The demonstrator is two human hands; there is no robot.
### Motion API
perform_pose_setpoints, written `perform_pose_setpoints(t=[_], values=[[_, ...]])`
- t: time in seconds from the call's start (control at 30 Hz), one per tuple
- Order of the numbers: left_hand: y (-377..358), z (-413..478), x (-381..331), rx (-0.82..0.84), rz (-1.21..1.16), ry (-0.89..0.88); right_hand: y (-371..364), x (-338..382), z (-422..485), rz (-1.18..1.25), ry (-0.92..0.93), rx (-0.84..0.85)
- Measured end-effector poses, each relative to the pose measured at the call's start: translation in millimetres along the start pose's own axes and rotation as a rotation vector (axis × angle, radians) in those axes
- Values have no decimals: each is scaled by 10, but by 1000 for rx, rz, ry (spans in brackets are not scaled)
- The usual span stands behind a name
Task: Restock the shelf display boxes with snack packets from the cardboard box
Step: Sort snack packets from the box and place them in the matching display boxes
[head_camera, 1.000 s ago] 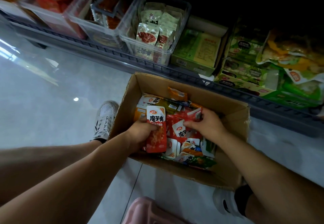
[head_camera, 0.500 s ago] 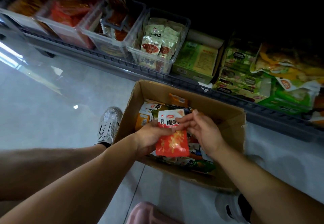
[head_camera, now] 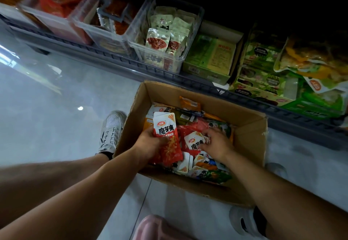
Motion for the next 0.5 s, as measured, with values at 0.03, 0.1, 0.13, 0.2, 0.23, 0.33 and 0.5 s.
perform_pose_setpoints(t=[0.03,0.1,0.13,0.2,0.23,0.33,0.5], values=[[2,2,-5,7,9,-5,-22,6,36,4,-18,-18],[3,15,-1,23,26,-11,-99,10,91,-43,-62,-40],[1,16,1,27,32,-10,-149,8,106,-77,-85,-48],[-6,16,2,28,40,-8,-223,-11,137,-86,-116,-70],[-12,15,-4,29,44,-13,-225,-19,140,-43,-143,-79],[-19,-1,-22,21,56,-55,-181,-81,151,157,-192,-98],[-30,-72,-58,45,42,-81,-45,-102,66,379,-112,-136]])
Point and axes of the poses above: each hand's wrist, its own z-axis towards the middle knuckle, its own y-axis out of the back of the hand, x = y × z, the point moved 3 cm from there along z, towards the middle knuckle, and after that the axes turned 10 degrees about -x, right-handed, at the moved point
